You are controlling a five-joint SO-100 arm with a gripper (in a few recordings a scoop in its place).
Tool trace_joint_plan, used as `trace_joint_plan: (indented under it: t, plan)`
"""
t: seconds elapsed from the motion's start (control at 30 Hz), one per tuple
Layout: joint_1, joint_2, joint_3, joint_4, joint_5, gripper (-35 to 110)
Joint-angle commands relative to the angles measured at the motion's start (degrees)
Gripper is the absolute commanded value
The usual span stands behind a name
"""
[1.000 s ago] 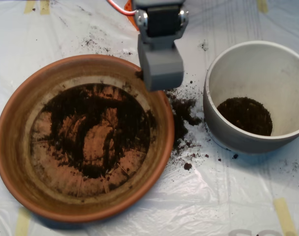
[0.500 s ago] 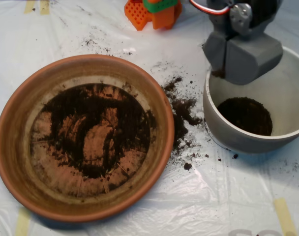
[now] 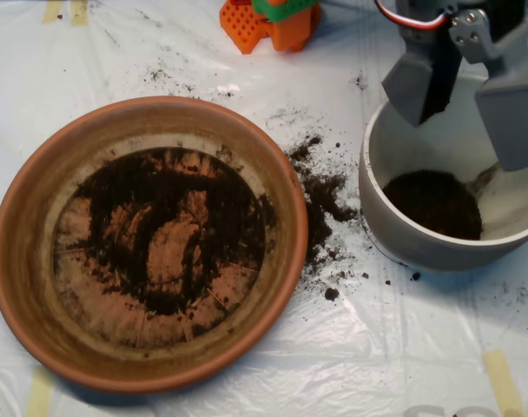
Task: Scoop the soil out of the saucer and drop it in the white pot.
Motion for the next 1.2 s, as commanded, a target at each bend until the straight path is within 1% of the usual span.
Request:
trace_joint_plan:
  t: [0.0,0.23,0.37,0.5,0.7,0.9,1.17]
  plan:
    - [-0.62,5.54,0.7,-0.53,-1.41,30]
    - [-0.53,7.12,3.08,-1.67,-0.35,33]
    - [0.62,7.47,-1.23,-0.62,0.7,36]
    - [5.01,6.15,-9.23,2.99,2.29,46]
    - [14.06,7.03,-8.88,4.39,1.93,45]
    - [25.49,10.02,1.32,-0.35,3.43,46]
    - [36.74,13.8,25.14,-11.95,2.64,47]
